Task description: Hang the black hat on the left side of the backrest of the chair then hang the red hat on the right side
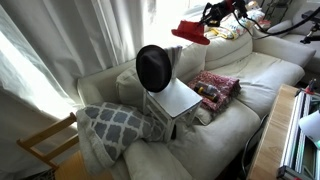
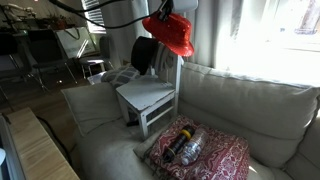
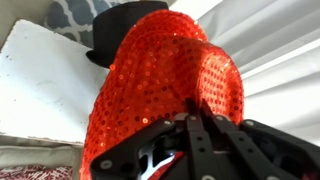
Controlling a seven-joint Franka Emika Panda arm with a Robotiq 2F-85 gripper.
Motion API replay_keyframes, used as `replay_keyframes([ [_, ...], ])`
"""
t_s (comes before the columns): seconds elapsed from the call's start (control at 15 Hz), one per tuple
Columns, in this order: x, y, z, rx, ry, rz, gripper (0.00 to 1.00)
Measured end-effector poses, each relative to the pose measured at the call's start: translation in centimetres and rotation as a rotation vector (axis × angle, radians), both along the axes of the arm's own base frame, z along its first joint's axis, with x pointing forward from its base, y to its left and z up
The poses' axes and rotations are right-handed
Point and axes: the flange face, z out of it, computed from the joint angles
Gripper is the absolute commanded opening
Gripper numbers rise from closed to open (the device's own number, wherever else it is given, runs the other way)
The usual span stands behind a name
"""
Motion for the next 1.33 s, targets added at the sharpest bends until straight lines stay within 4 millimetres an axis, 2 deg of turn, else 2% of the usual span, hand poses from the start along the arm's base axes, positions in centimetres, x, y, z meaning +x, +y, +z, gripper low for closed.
replay_keyframes([
  [0.2,0.9,-0.2,-1.4,0.102,-0.016,-0.1,0.01],
  [0.47,1.9,-0.4,-5.2,0.194,0.01,-0.181,0.01],
  [0.93,3.8,0.0,-11.2,0.354,0.029,-0.225,0.01],
  [1.33,4.2,0.3,-16.3,0.428,0.071,-0.232,0.01],
])
